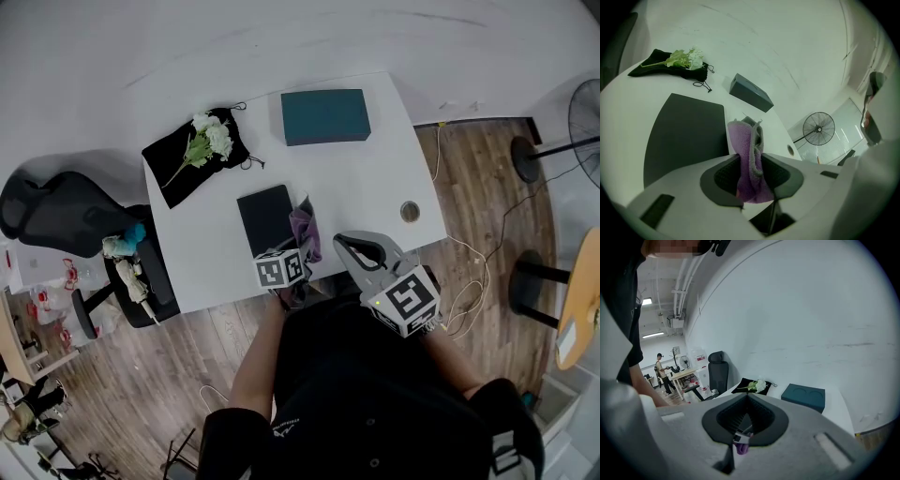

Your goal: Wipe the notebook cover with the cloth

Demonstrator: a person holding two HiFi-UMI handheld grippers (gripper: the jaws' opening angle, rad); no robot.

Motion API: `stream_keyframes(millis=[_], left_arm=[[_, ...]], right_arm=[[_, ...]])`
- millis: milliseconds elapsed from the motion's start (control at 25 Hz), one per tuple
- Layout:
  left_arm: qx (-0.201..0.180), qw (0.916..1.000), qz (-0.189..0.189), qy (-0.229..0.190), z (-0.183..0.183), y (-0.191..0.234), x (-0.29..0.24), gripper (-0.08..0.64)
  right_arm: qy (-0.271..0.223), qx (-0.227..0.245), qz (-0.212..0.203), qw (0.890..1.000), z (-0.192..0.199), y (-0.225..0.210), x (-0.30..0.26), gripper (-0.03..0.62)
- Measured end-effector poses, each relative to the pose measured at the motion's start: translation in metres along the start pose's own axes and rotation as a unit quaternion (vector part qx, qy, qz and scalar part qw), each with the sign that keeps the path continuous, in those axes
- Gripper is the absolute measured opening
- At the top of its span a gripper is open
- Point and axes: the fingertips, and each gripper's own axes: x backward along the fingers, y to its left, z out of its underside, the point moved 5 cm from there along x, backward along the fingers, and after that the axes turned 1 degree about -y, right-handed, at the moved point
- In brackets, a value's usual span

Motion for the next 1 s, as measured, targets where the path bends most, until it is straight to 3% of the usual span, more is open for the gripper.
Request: stream_keyframes(millis=[1000], left_arm=[[0.005, 0.9989, 0.020, 0.041, 0.013, 0.035, -0.001, 0.129]], right_arm=[[0.007, -0.008, 0.031, 0.999, -0.003, 0.024, -0.022, 0.005]])
